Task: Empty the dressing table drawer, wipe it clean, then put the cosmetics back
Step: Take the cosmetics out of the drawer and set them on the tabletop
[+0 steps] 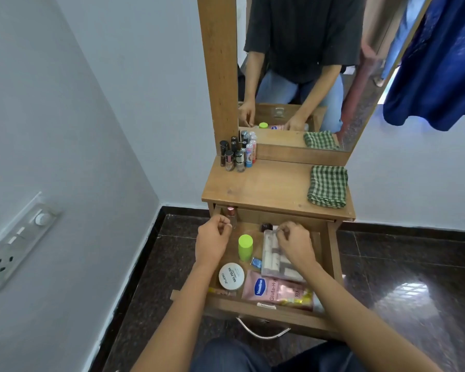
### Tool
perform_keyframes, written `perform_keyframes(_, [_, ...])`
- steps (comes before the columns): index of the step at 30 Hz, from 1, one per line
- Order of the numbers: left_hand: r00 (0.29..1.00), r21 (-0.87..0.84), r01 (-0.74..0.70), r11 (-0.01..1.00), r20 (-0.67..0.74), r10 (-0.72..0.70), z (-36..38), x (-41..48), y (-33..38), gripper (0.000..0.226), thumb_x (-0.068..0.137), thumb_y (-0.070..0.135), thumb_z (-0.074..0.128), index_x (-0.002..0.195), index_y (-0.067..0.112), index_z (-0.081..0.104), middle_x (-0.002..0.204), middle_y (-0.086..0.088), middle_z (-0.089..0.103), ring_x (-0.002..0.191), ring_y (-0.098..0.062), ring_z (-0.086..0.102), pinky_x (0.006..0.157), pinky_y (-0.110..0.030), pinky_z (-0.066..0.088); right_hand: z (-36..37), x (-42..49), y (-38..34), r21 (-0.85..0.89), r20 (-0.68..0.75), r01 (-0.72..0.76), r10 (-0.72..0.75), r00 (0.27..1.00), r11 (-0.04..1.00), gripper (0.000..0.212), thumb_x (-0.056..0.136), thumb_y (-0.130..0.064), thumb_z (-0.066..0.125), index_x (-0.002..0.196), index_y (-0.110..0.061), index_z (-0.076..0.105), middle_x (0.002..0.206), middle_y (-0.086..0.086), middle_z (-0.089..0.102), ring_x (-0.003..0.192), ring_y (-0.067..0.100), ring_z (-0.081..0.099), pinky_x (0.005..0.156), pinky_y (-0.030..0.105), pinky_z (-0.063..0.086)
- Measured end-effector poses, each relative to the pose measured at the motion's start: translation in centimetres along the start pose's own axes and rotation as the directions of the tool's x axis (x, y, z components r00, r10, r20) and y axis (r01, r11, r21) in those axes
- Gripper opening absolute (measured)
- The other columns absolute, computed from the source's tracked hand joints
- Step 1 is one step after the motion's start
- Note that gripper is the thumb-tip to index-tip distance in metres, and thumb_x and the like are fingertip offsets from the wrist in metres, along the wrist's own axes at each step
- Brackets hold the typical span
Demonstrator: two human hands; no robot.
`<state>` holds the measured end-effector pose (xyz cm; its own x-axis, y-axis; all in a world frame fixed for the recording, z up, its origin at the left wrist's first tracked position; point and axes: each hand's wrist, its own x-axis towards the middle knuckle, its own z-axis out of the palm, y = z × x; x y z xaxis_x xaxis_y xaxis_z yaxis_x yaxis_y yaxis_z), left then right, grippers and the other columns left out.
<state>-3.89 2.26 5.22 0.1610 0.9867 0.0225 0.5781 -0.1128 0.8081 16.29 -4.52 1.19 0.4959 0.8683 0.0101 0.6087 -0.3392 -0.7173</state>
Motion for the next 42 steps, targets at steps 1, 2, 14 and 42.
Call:
perform_keyframes(1, [1.0,0.011,-0.003,1.0,-0.018,0.003,0.0,-0.3,0.3,0.005,0.089,0.019,0.06,0.09,0.019,0.065,0.08,0.007,0.066,0.074,-0.008,0.062,0.07,-0.032,0.054,0.1,0.1,0.4,-0.007,0.002,-0.058,0.058,0.998,0.998,0.016,0.088,-0.018,0.056,0.092,-0.009,0.068,0.094,0.009,0.065,0.088,0.021,0.058,0.079,0.032,0.045])
perform_keyframes(2, [0.999,0.011,-0.011,1.0,-0.044,0.011,0.0,-0.7,0.8,0.006,0.09,0.021,0.059,0.09,0.02,0.064,0.08,0.008,0.066,0.073,-0.007,0.062,0.069,-0.032,0.054,0.1,0.2,0.7,-0.013,0.012,-0.103,0.103,0.995,0.995,0.017,0.087,-0.018,0.056,0.09,-0.007,0.068,0.093,0.011,0.066,0.092,0.024,0.058,0.079,0.032,0.044])
perform_keyframes(14, [0.93,0.51,-0.31,0.803,0.339,0.144,1.2,-4.9,2.3,0.035,0.096,0.042,0.046,0.075,0.019,0.063,0.066,0.003,0.061,0.059,-0.009,0.059,0.057,-0.023,0.052,1.1,2.2,-1.6,-0.134,0.01,-0.431,0.436,0.9,0.892,0.052,0.088,-0.044,0.056,0.115,0.001,0.059,0.125,0.023,0.052,0.122,0.04,0.041,0.097,0.042,0.039])
perform_keyframes(42, [0.791,0.655,-0.53,0.54,0.611,0.035,4.6,-3.8,1.2,0.023,0.094,0.012,0.049,0.115,0.018,0.057,0.102,-0.007,0.066,0.091,-0.028,0.067,0.072,-0.036,0.053,2.5,1.6,-3.3,-0.142,-0.078,-0.482,0.475,0.876,0.865,0.09,0.065,-0.067,0.067,0.121,0.0,0.048,0.128,0.02,0.041,0.12,0.037,0.034,0.098,0.045,0.031])
